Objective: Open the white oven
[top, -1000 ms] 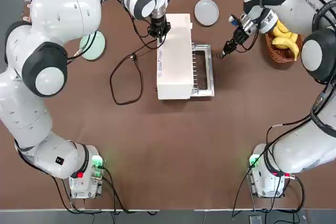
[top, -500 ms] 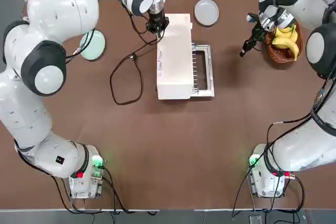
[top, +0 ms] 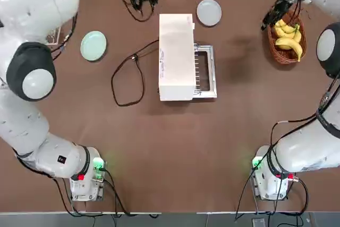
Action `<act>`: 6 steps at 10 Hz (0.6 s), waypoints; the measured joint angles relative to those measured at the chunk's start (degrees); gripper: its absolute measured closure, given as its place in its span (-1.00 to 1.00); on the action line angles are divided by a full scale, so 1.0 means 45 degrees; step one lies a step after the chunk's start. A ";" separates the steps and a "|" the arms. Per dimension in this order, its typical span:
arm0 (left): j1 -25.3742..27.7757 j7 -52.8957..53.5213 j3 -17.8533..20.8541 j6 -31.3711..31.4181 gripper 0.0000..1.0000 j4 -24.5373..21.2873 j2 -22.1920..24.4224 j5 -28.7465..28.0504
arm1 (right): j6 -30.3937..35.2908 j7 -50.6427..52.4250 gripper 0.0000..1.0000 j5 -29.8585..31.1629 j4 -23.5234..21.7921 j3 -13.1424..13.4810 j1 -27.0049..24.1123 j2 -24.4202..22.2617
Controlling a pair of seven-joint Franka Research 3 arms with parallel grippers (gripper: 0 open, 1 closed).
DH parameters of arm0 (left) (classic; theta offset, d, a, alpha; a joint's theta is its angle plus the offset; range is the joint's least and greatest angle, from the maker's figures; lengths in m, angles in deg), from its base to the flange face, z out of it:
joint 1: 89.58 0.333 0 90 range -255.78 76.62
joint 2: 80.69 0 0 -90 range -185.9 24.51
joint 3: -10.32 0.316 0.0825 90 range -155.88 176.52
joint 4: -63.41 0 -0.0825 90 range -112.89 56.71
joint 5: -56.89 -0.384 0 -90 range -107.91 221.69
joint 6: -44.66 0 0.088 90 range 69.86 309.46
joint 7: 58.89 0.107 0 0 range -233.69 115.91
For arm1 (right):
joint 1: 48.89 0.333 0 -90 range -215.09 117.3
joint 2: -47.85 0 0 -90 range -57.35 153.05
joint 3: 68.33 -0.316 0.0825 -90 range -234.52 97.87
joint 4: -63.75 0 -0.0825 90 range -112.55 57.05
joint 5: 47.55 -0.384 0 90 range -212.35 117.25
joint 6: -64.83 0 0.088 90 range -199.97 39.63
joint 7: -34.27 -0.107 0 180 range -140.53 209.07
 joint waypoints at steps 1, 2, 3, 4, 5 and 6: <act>0.0669 0.0802 0.0006 -0.0224 -0.46 0.0059 0.0243 0.0027 | 0.0081 -0.1554 -1.00 0.0340 0.0595 -0.0156 -0.0012 -0.0305; 0.1374 0.1558 0.0013 -0.0397 -0.55 0.0096 0.0449 0.0068 | 0.0445 -0.3204 -1.00 0.0992 0.1153 -0.0515 -0.0007 -0.0693; 0.2026 0.2339 0.0013 -0.0616 -0.84 0.0129 0.0685 0.0093 | 0.1319 -0.5262 -1.00 0.1687 0.1734 -0.0961 0.0031 -0.1161; 0.2577 0.3123 0.0012 -0.0958 -0.99 0.0159 0.0940 0.0120 | 0.2313 -0.6810 -1.00 0.2005 0.2377 -0.1293 0.0107 -0.1672; 0.3076 0.3919 0.0014 -0.1323 -0.99 0.0169 0.1206 0.0141 | 0.2949 -0.7416 -1.00 0.2069 0.2894 -0.1458 0.0178 -0.2311; 0.3561 0.4890 0.0020 -0.1621 -0.99 0.0174 0.1479 0.0160 | 0.3648 -0.7605 -1.00 0.2100 0.3214 -0.1504 0.0194 -0.3101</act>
